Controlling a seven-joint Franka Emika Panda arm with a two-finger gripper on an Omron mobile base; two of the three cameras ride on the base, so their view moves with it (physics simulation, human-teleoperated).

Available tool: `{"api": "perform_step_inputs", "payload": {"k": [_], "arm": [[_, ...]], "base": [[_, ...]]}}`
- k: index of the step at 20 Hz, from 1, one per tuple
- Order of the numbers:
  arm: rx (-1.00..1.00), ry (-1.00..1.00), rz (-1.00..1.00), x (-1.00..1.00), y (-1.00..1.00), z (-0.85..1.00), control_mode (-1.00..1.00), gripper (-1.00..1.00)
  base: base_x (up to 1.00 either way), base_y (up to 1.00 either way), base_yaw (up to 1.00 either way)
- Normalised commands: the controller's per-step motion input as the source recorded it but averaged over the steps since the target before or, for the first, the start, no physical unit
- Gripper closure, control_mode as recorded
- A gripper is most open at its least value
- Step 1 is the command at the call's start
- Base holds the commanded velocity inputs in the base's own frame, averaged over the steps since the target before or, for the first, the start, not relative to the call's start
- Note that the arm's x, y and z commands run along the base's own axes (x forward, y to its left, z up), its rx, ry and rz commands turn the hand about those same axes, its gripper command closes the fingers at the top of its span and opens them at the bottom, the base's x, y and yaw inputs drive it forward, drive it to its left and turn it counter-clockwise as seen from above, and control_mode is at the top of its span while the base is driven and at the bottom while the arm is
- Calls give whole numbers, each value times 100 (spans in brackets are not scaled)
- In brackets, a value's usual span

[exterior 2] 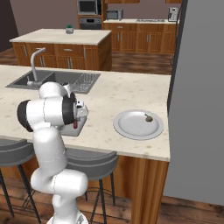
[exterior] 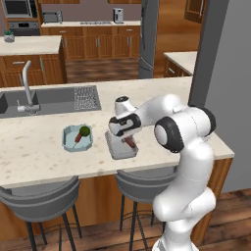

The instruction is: Place one cooked food and one vegetable from the large plate to each tupperware container.

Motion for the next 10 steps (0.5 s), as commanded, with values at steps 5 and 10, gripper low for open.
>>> {"api": "perform_step_inputs", "payload": {"k": [5, 10], "arm": [[14, -14, -6, -24, -5, 52, -100, -100], [16, -16, 0, -57, -11, 96, -100, -100]], "base": [[0, 0, 0], [0, 0, 0]]}}
